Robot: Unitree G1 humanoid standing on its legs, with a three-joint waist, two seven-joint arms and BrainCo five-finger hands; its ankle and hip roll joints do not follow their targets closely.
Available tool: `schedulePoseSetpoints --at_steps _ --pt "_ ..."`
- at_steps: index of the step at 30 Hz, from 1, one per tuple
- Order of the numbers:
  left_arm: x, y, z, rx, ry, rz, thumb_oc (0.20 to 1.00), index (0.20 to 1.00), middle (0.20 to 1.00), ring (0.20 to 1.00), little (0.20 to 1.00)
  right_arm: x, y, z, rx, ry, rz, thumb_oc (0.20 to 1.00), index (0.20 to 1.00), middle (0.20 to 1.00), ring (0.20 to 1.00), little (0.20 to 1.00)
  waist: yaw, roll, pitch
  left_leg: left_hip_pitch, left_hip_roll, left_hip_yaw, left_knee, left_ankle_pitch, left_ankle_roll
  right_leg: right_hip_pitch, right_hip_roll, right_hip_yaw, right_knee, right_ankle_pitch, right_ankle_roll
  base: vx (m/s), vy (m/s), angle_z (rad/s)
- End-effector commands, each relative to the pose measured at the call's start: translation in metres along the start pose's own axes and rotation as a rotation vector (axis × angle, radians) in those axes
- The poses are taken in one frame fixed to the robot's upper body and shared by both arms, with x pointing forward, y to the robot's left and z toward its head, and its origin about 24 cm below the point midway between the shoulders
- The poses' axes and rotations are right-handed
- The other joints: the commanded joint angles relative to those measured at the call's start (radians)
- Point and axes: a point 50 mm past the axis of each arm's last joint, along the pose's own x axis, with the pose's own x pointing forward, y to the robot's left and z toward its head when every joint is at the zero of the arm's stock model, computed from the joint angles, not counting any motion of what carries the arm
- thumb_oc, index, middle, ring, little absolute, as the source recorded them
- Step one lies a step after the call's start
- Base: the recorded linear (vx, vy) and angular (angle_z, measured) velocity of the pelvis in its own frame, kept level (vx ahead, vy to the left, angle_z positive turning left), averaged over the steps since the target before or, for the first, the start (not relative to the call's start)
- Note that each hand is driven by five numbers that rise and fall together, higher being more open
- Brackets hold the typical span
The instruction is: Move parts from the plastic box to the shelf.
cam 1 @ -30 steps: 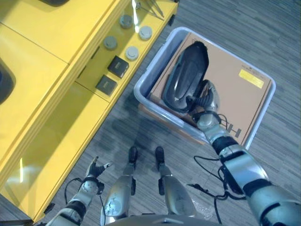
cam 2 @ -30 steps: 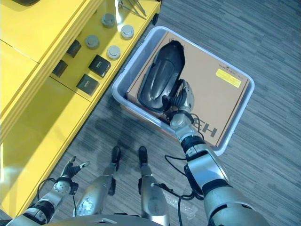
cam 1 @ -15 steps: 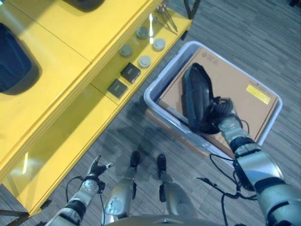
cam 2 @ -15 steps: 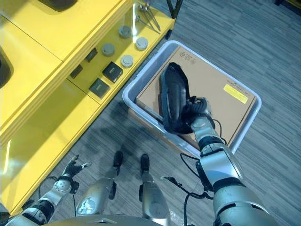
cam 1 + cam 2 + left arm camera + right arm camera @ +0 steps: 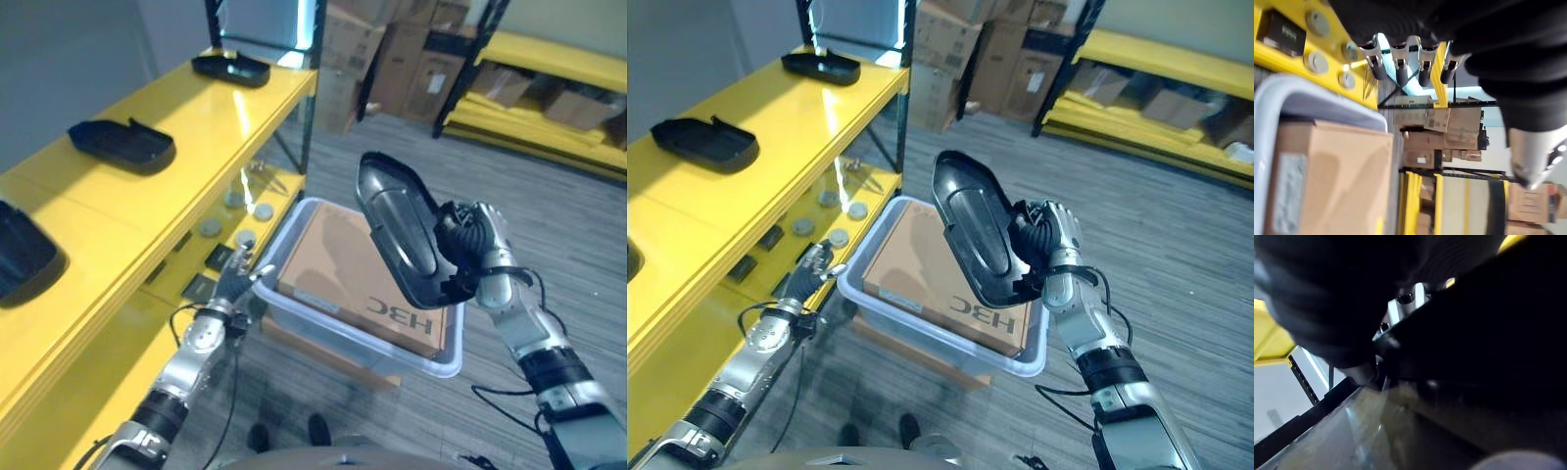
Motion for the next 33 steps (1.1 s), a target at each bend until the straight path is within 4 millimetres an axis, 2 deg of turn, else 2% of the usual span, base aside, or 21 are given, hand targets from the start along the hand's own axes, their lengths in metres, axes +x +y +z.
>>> schedulePoseSetpoints --at_steps 1,2,3,4,7,9,13,19,20,21,22,23,25,30,31,33 --pt "0.01 -0.012 -0.012 -0.177 0.083 -0.089 1.0 1.0 1.0 1.0 1.0 0.019 -0.019 0.01 -0.135 -0.107 -0.053 0.2 0.2 0.2 0.2 0.2 0.035 0.006 -0.084 0.015 0.077 0.046 0.004 -0.076 -0.048 -0.018 -0.041 0.032 0.045 -0.071 0.076 0.04 -0.015 -0.22" --pt "0.012 -0.019 -0.011 -0.215 0.089 -0.114 1.0 1.0 1.0 1.0 1.0 0.017 -0.017 0.012 -0.151 -0.126 -0.04 0.2 0.2 0.2 0.2 0.2 0.028 0.009 -0.092 0.026 0.079 0.051 0.003 -0.078 -0.049 -0.009 -0.039 0.036 0.045 -0.073 0.076 0.11 -0.032 -0.24" --pt "0.015 -0.037 -0.008 -0.319 0.108 -0.183 1.0 1.0 1.0 1.0 1.0 0.015 -0.013 0.022 -0.198 -0.191 -0.016 0.2 0.2 0.2 0.2 0.2 0.01 0.013 -0.116 0.052 0.086 0.06 0.001 -0.085 -0.052 0.009 -0.032 0.047 0.047 -0.081 0.074 0.09 -0.023 -0.26" --pt "0.015 -0.037 -0.008 -0.32 0.108 -0.183 1.0 1.0 1.0 1.0 1.0 0.014 -0.013 0.022 -0.198 -0.19 -0.016 0.2 0.2 0.2 0.2 0.2 0.01 0.014 -0.115 0.054 0.086 0.06 0.001 -0.085 -0.052 0.011 -0.032 0.047 0.047 -0.082 0.074 0.09 -0.024 -0.13" --pt "0.017 -0.054 -0.005 -0.383 0.132 -0.279 1.0 1.0 1.0 1.0 1.0 0.011 -0.007 0.03 -0.238 -0.253 0.026 0.2 0.2 0.2 0.2 0.2 -0.006 0.017 -0.135 0.08 0.094 0.07 0.0 -0.092 -0.055 0.033 -0.026 0.056 0.046 -0.089 0.071 0.05 -0.015 -0.08" --pt "0.019 -0.062 -0.003 -0.379 0.142 -0.312 1.0 1.0 1.0 1.0 1.0 0.009 -0.002 0.035 -0.205 -0.265 0.042 0.2 0.2 0.2 0.2 0.2 -0.013 0.017 -0.139 0.083 0.096 0.069 0.0 -0.091 -0.057 0.04 -0.024 0.055 0.046 -0.091 0.067 0.0 -0.011 -0.08" --pt "0.028 -0.084 0.004 -0.345 0.147 -0.373 1.0 1.0 1.0 1.0 1.0 0.01 0.013 0.061 -0.142 -0.347 0.078 0.2 0.2 0.2 0.2 0.2 -0.026 0.024 -0.139 0.07 0.093 0.064 0.0 -0.084 -0.058 0.032 -0.025 0.053 0.045 -0.088 0.064 -0.04 0.001 -0.02" --pt "0.04 -0.104 0.015 -0.244 0.121 -0.395 1.0 1.0 1.0 1.0 1.0 0.004 0.025 0.113 -0.005 -0.519 0.107 0.2 0.2 0.2 0.2 0.2 -0.037 0.031 -0.123 0.044 0.083 0.062 0.0 -0.071 -0.056 0.01 -0.031 0.047 0.04 -0.074 0.064 -0.04 0.013 0.0" --pt "0.04 -0.104 0.015 -0.244 0.121 -0.395 1.0 1.0 1.0 1.0 1.0 0.004 0.025 0.113 -0.005 -0.519 0.107 0.2 0.2 0.2 0.2 0.2 -0.037 0.031 -0.123 0.044 0.083 0.062 0.0 -0.071 -0.056 0.01 -0.031 0.047 0.04 -0.074 0.064 -0.03 0.001 0.05" --pt "0.046 -0.106 0.02 -0.221 0.103 -0.367 1.0 1.0 1.0 1.0 1.0 -0.002 0.027 0.127 0.061 -0.56 0.116 0.2 0.2 0.2 0.2 0.2 -0.038 0.03 -0.12 0.036 0.082 0.062 0.0 -0.067 -0.055 0.004 -0.034 0.045 0.038 -0.07 0.066 -0.03 0.002 0.05" --pt "0.048 -0.105 0.022 -0.221 0.091 -0.348 0.736 0.736 0.736 0.736 0.736 -0.006 0.028 0.134 0.103 -0.585 0.122 0.2 0.2 0.2 0.2 0.2 -0.038 0.029 -0.118 0.033 0.081 0.062 0.0 -0.066 -0.055 0.001 -0.035 0.044 0.038 -0.069 0.066 -0.06 0.0 0.02" --pt "0.052 -0.101 0.027 -0.216 0.06 -0.293 0.2 0.2 0.2 0.2 0.2 -0.013 0.03 0.143 0.17 -0.612 0.136 0.2 0.2 0.2 0.2 0.2 -0.037 0.027 -0.115 0.028 0.081 0.062 0.0 -0.063 -0.055 -0.003 -0.037 0.044 0.036 -0.066 0.067 -0.05 -0.004 0.01" --pt "0.058 -0.093 0.034 -0.174 0.01 -0.208 0.2 0.2 0.2 0.2 0.2 -0.029 0.034 0.152 0.265 -0.645 0.167 0.2 0.2 0.2 0.2 0.2 -0.037 0.023 -0.106 0.02 0.079 0.059 0.0 -0.059 -0.054 -0.01 -0.037 0.042 0.036 -0.063 0.066 -0.06 -0.02 0.0" --pt "0.06 -0.076 0.041 -0.077 -0.057 -0.116 0.2 0.2 0.2 0.2 0.2 -0.052 0.043 0.149 0.409 -0.606 0.23 0.2 0.2 0.2 0.2 0.2 -0.039 0.024 -0.09 0.011 0.079 0.056 0.0 -0.052 -0.056 -0.021 -0.036 0.037 0.039 -0.063 0.066 -0.04 -0.026 0.02" --pt "0.059 -0.067 0.041 -0.056 -0.072 -0.059 0.2 0.2 0.2 0.2 0.2 -0.063 0.049 0.146 0.584 -0.535 0.28 0.2 0.2 0.2 0.2 0.2 -0.04 0.026 -0.084 0.007 0.08 0.057 0.0 -0.048 -0.058 -0.022 -0.035 0.035 0.039 -0.062 0.065 -0.03 -0.025 0.04" --pt "0.059 -0.063 0.041 -0.062 -0.074 -0.04 0.2 0.2 0.2 0.2 0.2 -0.066 0.049 0.145 0.635 -0.515 0.299 0.2 0.2 0.2 0.2 0.2 -0.042 0.028 -0.082 0.005 0.081 0.057 0.0 -0.047 -0.059 -0.024 -0.035 0.035 0.04 -0.063 0.065 -0.02 -0.012 0.03"
